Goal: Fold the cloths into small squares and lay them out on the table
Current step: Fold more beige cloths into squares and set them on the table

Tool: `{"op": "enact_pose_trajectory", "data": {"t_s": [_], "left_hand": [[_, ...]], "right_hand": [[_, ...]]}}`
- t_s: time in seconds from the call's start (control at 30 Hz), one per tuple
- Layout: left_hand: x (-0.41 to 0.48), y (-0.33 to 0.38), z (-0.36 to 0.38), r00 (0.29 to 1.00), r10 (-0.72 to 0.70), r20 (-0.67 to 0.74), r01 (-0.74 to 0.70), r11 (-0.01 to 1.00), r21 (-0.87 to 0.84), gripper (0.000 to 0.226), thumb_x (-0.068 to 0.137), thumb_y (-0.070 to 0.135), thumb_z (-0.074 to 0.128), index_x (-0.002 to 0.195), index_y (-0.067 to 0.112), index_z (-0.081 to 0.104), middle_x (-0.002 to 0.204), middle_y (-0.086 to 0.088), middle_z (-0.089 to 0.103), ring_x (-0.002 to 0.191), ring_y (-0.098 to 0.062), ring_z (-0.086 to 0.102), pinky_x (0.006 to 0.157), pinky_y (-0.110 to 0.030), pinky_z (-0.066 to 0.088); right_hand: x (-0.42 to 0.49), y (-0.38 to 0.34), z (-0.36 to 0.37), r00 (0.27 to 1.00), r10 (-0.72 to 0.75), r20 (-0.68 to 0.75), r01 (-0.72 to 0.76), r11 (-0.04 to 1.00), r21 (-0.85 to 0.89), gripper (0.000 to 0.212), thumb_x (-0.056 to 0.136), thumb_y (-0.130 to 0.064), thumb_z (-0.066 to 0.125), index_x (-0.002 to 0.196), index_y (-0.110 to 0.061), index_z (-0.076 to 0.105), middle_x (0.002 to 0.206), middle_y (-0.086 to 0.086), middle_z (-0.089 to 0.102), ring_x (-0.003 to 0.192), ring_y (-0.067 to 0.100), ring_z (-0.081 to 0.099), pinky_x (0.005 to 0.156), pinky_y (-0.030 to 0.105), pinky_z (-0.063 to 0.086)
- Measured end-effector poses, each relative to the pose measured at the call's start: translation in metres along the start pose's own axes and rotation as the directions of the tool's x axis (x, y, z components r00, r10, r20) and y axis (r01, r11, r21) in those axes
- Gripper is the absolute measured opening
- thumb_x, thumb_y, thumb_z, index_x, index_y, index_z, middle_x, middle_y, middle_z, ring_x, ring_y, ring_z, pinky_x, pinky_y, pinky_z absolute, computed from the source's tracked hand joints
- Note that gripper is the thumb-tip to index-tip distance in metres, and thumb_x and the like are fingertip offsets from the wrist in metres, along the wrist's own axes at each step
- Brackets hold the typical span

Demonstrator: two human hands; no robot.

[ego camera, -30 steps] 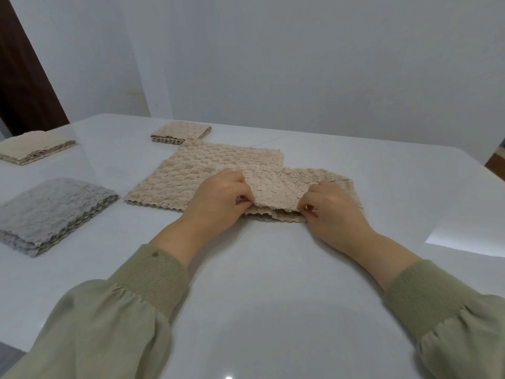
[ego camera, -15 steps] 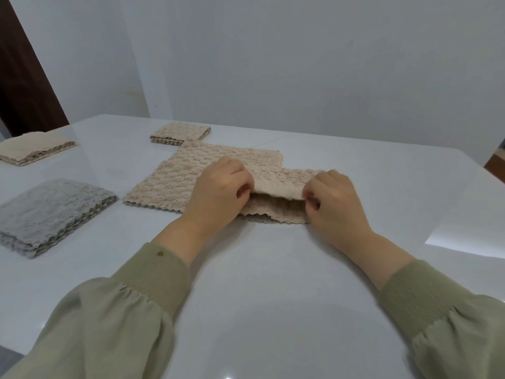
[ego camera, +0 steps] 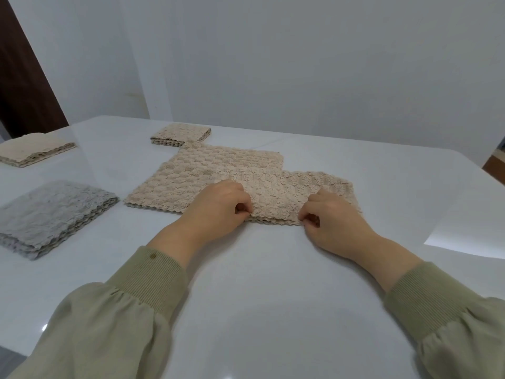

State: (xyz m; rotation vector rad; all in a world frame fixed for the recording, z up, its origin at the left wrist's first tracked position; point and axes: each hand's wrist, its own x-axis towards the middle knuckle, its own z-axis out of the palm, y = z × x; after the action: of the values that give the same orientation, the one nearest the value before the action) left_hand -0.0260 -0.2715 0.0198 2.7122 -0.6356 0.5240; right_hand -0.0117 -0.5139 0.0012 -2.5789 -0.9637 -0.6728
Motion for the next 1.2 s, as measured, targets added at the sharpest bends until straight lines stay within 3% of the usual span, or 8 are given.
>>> {"op": "enact_pose_trajectory", "data": {"t_s": [0.43,0.67,0.73,0.83,0.9,0.97,1.07,1.2], "left_hand": [[0.001,-0.002,0.0,1.0,0.005,0.006,-0.005,1.0,0.012,0.011,0.081,0.01,0.061,0.079,0.02,0.065,0.079,0.013,0.052,0.082,-0.006,0.043,0.069,-0.017,0.03],[0.0,0.004,0.0,0.994,-0.111,0.013,0.112,0.994,-0.011,0.022,0.089,0.022,0.052,0.069,0.014,0.057,0.075,0.005,0.055,0.076,-0.014,0.048,0.068,-0.028,0.039],[0.004,0.007,0.002,0.979,-0.175,-0.103,0.174,0.985,-0.011,0.033,0.093,0.025,0.047,0.063,0.012,0.051,0.069,0.002,0.052,0.07,-0.017,0.046,0.063,-0.031,0.036],[0.017,0.017,0.007,0.919,-0.247,-0.306,0.251,0.968,-0.026,0.032,0.097,0.024,0.039,0.073,0.012,0.057,0.073,0.001,0.054,0.074,-0.02,0.047,0.065,-0.031,0.034],[0.026,0.026,0.013,0.912,-0.249,-0.327,0.271,0.962,0.021,0.045,0.096,0.031,0.025,0.088,0.011,0.064,0.085,-0.002,0.062,0.085,-0.022,0.049,0.072,-0.033,0.038],[0.032,0.033,0.019,0.932,-0.27,-0.243,0.305,0.945,0.118,0.056,0.095,0.038,0.014,0.105,0.015,0.065,0.104,-0.002,0.066,0.1,-0.023,0.05,0.084,-0.037,0.038],[0.036,0.031,0.027,0.921,-0.377,-0.092,0.388,0.905,0.172,0.05,0.099,0.043,0.02,0.134,0.02,0.047,0.138,-0.002,0.05,0.135,-0.025,0.03,0.109,-0.049,0.021],[0.034,0.019,0.033,0.879,-0.464,0.108,0.429,0.87,0.242,0.062,0.095,0.057,0.019,0.149,0.026,0.018,0.157,-0.003,0.018,0.145,-0.027,0.005,0.114,-0.056,0.006]], "right_hand": [[0.002,-0.001,-0.001,0.999,-0.013,-0.051,0.013,1.0,-0.009,0.011,0.069,-0.002,0.07,0.065,-0.01,0.066,0.065,0.001,0.058,0.067,0.024,0.052,0.061,0.033,0.043],[0.001,-0.003,0.0,0.995,0.097,-0.024,-0.093,0.986,0.137,0.021,0.08,-0.014,0.054,0.063,-0.007,0.064,0.066,0.001,0.056,0.073,0.017,0.048,0.067,0.028,0.038],[0.008,0.003,0.0,0.948,0.246,-0.203,-0.21,0.96,0.185,0.027,0.081,-0.018,0.047,0.065,-0.004,0.064,0.068,0.005,0.057,0.073,0.02,0.049,0.069,0.03,0.037],[0.019,0.032,-0.007,0.738,0.597,-0.316,-0.532,0.802,0.272,0.026,0.086,-0.01,0.043,0.084,-0.005,0.068,0.091,0.011,0.064,0.093,0.026,0.053,0.082,0.03,0.036],[0.019,0.057,-0.01,0.597,0.77,-0.224,-0.683,0.635,0.362,0.031,0.086,-0.003,0.039,0.095,-0.01,0.068,0.107,0.01,0.064,0.101,0.025,0.054,0.086,0.029,0.039],[0.017,0.074,-0.011,0.551,0.83,-0.089,-0.727,0.53,0.438,0.038,0.084,0.005,0.036,0.095,-0.012,0.068,0.11,0.01,0.065,0.099,0.021,0.056,0.086,0.026,0.041],[0.02,0.083,-0.015,0.609,0.787,0.095,-0.689,0.466,0.555,0.043,0.081,0.014,0.04,0.099,-0.011,0.07,0.101,0.006,0.068,0.093,0.015,0.062,0.084,0.026,0.051],[0.021,0.089,-0.028,0.735,0.584,0.345,-0.668,0.531,0.522,0.049,0.082,0.017,0.045,0.107,-0.019,0.065,0.108,-0.002,0.065,0.099,0.008,0.059,0.083,0.017,0.043]]}}
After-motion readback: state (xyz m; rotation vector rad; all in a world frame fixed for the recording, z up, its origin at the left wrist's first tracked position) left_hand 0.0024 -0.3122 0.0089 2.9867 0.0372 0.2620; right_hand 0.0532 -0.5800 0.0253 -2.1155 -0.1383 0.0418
